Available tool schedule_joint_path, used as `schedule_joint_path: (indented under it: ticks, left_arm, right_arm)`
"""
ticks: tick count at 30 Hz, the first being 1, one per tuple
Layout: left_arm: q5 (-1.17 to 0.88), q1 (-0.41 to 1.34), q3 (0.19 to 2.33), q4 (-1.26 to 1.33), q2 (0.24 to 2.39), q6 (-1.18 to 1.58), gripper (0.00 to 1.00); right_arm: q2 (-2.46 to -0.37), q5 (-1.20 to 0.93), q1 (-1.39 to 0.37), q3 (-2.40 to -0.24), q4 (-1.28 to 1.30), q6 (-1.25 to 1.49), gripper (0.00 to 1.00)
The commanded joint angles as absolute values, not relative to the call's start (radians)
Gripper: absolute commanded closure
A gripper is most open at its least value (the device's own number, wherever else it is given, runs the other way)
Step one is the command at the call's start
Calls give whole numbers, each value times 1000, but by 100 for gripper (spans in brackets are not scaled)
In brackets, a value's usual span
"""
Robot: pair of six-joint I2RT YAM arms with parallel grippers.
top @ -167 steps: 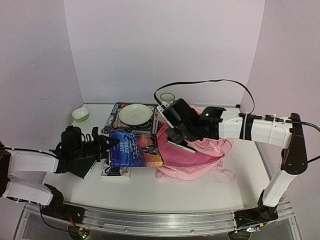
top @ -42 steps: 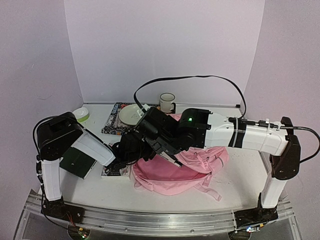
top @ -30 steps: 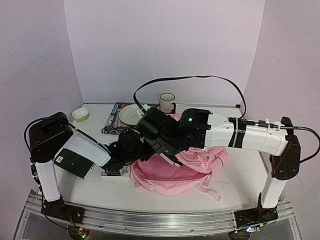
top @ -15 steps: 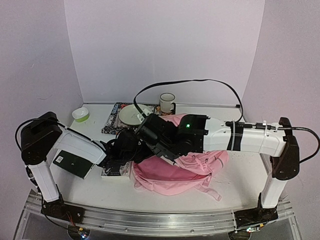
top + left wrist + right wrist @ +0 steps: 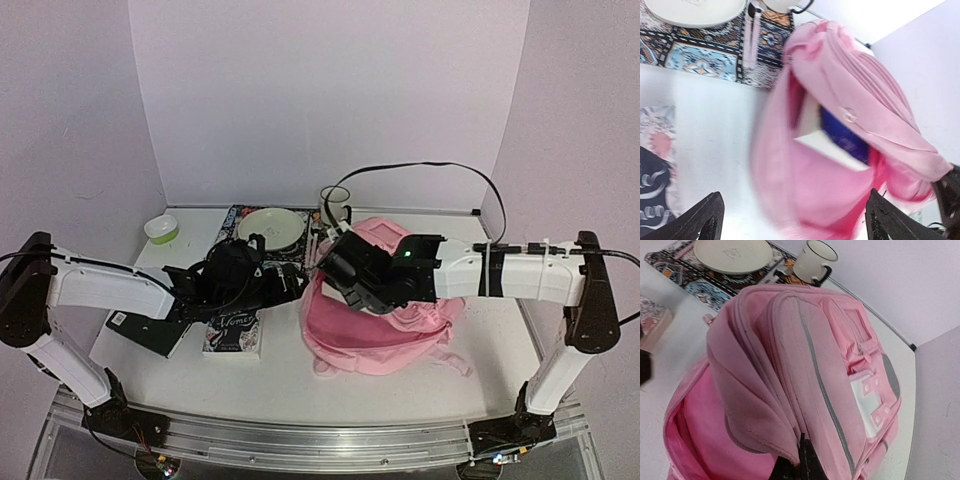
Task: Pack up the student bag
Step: Place the largest pocket of the student bag, then move the book to the center of the board.
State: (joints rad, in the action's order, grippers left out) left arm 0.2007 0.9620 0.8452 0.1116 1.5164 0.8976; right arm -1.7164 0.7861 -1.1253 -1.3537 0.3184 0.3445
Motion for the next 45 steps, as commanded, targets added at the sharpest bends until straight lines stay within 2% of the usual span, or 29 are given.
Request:
schedule_joint_path:
  ticks: [1,3,6,9,14,17,21,29,37,45]
  left_arm:
    - [290,914,922,-183,1471,793,0]
    - [233,853,901,-221,1457,781,0]
    - [134,746,852,-243,1426,763,0]
    - [135,703,833,-280,1391,724,0]
    - [75,590,807,-326,1379,670,0]
    - [-20,518,794,-324,1400,643,0]
    - [-113,506,813,-321,1453,601,1]
    - [-168,507,804,-318,1518,568,1]
    - [-91,506,790,-346,1559,558,1]
    - [-129,541,782,-350,1651,540,9]
  right_arm:
    - [-1639,843,-1065,-1268,402,415,98]
    - [-1635,809,-1066,-1258,403,418,95]
    - [-1640,756,-1065,-1260,403,417,85]
    - [-1643,709,-1065,-1270,403,410,76]
    - [-1622,614,-1065,-1309,399,387,55]
    - [-1610,517,-1065,-1328,357,378,47]
    - [-1618,395,-1065,-1339,249,402,38]
    - [-1795,124,-1067,-1323,-64,607,33]
    - [-1971,64,-1068,-1373,-200,746,32]
    - [-2046,50,-1076,-1373,-238,806,31]
